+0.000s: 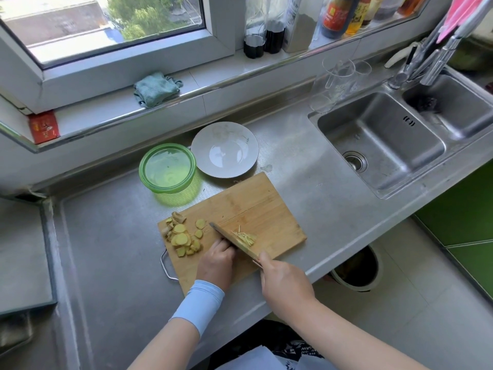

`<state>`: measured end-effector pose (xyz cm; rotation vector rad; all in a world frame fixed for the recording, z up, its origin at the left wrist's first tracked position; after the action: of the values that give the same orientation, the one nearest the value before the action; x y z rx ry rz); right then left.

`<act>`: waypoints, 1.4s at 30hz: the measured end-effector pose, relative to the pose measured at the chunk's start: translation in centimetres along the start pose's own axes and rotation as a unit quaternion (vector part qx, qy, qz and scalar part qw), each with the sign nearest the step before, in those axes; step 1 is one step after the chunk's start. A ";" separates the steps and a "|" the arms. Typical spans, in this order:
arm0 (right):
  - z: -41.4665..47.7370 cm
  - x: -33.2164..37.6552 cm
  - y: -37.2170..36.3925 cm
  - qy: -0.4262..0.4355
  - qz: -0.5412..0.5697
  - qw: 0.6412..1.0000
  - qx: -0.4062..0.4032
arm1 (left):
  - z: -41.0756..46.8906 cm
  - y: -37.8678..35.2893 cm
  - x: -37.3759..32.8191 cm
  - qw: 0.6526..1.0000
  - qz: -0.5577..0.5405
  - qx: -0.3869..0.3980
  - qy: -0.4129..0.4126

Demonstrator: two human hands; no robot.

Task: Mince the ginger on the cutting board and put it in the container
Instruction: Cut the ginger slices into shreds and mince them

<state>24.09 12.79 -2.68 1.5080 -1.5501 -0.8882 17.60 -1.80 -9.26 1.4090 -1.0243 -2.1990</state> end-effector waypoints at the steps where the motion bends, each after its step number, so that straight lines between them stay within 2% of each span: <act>1: -0.3 -0.2 -0.1 0.000 0.002 1.000 -0.004 | 0.0 0.0 -0.1 1.000 0.000 -0.001 -0.005; 7: 1.0 0.6 -0.2 0.003 0.011 1.000 -0.008 | 0.0 0.2 -0.4 0.999 -0.005 -0.037 -0.001; 16: 0.1 0.2 -0.5 -0.003 0.003 1.000 -0.008 | 0.0 0.4 -0.5 0.998 0.000 -0.051 -0.026; 21: 1.4 0.9 -0.4 0.001 0.011 1.000 0.004 | -0.2 0.2 -0.1 0.999 -0.009 -0.039 -0.004; 42: 0.1 -0.1 -0.9 0.007 0.012 1.000 -0.001 | -0.3 0.1 -0.2 0.999 -0.009 -0.043 -0.008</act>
<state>24.41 12.80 -3.50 1.4886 -1.5529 -0.8630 17.93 -1.92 -9.14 1.3696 -0.9131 -2.2421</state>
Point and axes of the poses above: each hand's wrist, its own z-axis towards the middle knuckle, its own y-axis out of the back of the hand, x = y × z, the point moved 4 cm from there along z, towards the middle knuckle, and after that the axes turned 14 degrees about -z, right-handed, at the moved point
